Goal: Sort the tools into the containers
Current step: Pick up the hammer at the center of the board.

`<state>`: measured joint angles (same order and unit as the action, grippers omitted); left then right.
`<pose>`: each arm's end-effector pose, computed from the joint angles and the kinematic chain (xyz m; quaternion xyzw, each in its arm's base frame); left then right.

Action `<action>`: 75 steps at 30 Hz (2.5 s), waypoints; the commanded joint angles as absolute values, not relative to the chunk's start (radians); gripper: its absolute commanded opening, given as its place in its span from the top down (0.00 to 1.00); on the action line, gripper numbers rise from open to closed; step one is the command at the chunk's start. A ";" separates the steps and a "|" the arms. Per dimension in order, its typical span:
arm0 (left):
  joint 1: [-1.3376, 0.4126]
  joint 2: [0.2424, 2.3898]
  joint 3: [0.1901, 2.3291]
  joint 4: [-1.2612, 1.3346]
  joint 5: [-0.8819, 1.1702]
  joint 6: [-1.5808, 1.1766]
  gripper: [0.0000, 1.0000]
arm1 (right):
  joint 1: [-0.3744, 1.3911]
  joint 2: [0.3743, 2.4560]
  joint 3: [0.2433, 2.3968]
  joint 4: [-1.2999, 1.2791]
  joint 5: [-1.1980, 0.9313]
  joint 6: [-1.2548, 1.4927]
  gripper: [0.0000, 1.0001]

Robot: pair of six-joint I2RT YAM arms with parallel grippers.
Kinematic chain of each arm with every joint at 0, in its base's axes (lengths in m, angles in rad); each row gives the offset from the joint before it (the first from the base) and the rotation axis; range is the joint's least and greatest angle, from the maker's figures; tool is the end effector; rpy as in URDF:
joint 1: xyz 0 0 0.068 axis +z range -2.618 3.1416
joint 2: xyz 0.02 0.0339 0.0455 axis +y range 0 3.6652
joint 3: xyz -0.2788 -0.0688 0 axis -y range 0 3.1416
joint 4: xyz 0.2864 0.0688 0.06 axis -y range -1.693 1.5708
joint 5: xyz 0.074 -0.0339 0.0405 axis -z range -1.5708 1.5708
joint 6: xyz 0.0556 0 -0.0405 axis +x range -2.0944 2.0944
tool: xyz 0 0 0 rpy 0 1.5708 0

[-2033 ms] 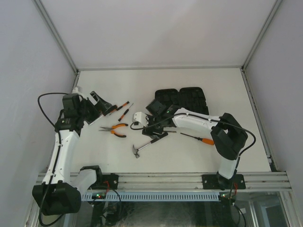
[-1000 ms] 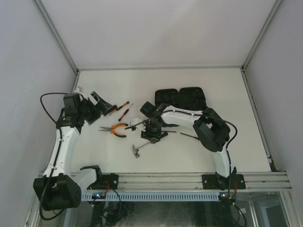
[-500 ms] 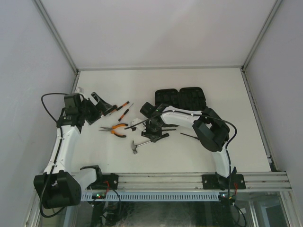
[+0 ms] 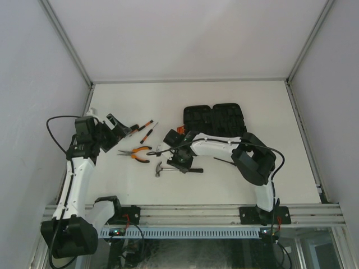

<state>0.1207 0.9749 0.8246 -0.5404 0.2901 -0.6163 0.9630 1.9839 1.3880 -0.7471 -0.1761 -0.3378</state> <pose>0.2539 0.0148 0.2796 -0.2650 0.8573 -0.2302 0.3766 0.2385 0.3600 0.1323 -0.6072 0.7816 0.1179 0.0809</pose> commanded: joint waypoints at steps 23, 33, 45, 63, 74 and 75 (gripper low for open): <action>0.050 0.937 0.753 -0.493 0.213 -0.614 0.04 | 0.994 1.843 1.177 -0.591 -0.041 0.143 0.68; 0.049 0.942 0.739 -0.468 0.216 -0.623 0.03 | 0.994 1.865 1.185 -0.607 -0.042 0.114 0.70; 0.086 0.881 0.729 -0.422 0.211 -0.667 0.00 | 0.946 1.810 1.162 -0.549 -0.104 0.149 1.00; 0.130 0.773 0.608 -0.245 0.259 -0.818 0.00 | 0.928 1.756 1.138 -0.453 -0.154 0.247 1.00; -0.148 0.859 0.540 -0.175 0.146 -0.839 0.00 | 0.868 1.728 1.074 -0.329 -0.290 0.362 1.00; -0.173 0.872 0.536 -0.171 0.131 -0.838 0.00 | 0.865 1.724 1.066 -0.322 -0.295 0.370 1.00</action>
